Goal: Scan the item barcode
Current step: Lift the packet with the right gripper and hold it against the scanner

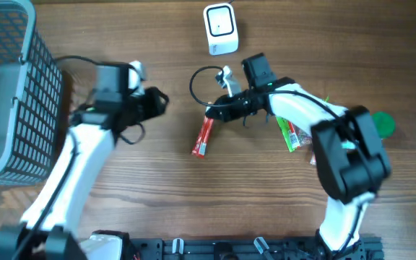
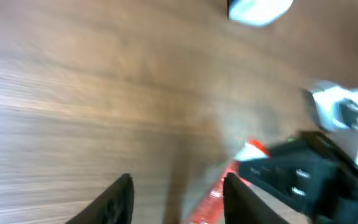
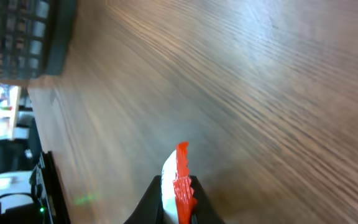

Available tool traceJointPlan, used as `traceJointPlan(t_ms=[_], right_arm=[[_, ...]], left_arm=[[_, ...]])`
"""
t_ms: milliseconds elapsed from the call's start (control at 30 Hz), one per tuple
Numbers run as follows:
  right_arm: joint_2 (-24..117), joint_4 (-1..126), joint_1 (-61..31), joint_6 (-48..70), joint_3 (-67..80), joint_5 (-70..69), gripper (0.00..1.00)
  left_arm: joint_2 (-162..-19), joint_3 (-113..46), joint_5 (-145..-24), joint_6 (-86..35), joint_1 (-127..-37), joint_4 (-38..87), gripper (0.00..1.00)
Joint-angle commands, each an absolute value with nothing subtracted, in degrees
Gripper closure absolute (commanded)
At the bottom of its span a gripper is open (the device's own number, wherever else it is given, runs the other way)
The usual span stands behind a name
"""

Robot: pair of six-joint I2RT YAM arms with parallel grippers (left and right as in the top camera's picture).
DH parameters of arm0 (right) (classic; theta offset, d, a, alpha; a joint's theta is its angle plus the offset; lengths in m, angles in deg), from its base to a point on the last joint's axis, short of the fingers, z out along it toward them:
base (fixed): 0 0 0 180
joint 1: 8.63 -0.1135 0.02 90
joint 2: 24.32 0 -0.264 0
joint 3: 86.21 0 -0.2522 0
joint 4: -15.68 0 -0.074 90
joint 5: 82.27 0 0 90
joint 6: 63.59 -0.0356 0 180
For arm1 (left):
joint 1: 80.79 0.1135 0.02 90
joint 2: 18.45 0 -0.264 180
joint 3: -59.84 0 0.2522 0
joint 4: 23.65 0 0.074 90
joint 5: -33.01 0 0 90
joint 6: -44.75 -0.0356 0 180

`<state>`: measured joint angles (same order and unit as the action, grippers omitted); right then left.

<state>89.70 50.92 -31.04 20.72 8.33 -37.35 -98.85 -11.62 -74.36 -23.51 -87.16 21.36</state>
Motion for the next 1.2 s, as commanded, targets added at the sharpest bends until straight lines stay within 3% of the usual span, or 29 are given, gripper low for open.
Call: traceJointPlan(t_ms=[0,67,100,467,1167], right_arm=[[81.0,53.4,-31.3,24.0,8.4,-30.5,0.96],[77.2,55.2,-31.9,25.2,8.4,-27.1,0.96],[75.2,55.8,-32.3,25.4,8.4,-25.0,0.96],[61.1,56.5,-40.3,35.0,8.4,-4.3,0.96],[60.9,56.7,-40.4,30.5,8.4,-7.4,0.96]], left_arm=[[-97.9,-11.7,-71.0,-26.9,-82.4,22.8,0.3],[-98.0,-11.7,-69.4,-26.9,-80.5,23.0,0.04],[-98.0,-11.7,-68.4,-26.9,-79.7,23.0,0.0],[-98.0,-11.7,-56.3,-26.8,-75.2,23.4,0.0],[-98.0,-11.7,-56.3,-26.8,-75.2,23.4,0.0]])
